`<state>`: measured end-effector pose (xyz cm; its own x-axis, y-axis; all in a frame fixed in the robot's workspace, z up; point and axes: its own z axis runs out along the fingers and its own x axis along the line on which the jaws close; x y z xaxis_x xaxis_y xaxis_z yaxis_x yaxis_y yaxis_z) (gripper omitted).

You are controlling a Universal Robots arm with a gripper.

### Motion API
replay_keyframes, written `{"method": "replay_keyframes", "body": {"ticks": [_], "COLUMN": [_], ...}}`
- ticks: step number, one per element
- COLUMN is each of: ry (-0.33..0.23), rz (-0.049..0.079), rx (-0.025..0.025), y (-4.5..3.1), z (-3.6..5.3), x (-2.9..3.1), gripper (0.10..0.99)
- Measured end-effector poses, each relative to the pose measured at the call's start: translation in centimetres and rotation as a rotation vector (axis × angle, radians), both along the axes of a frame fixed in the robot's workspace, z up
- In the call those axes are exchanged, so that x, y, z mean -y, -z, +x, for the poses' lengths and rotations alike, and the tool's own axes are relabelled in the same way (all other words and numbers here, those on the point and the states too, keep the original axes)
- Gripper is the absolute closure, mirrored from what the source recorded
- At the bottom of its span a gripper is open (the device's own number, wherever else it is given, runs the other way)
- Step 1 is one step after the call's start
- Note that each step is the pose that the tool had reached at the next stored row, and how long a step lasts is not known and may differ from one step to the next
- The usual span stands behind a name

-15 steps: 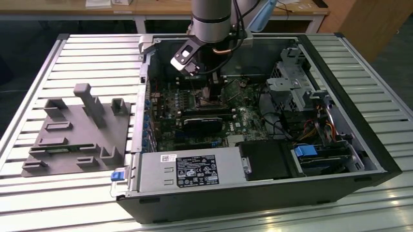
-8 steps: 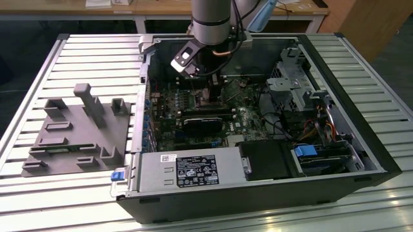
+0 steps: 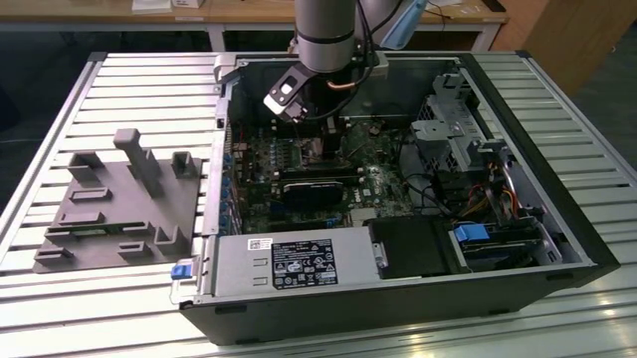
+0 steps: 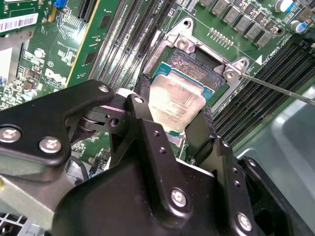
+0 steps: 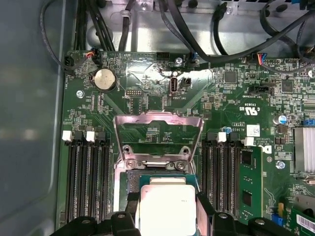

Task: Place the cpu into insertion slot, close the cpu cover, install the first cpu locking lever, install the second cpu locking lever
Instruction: 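Place the cpu into insertion slot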

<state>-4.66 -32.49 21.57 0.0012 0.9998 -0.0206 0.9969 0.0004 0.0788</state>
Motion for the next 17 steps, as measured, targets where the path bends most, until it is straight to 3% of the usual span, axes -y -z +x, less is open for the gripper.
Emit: {"method": "replay_keyframes", "body": {"ticks": [17], "ry": [0.000], "rz": [0.000], "rx": [-0.0002], "y": [0.77], "z": [0.00], "x": [-0.22], "gripper": [0.549]}}
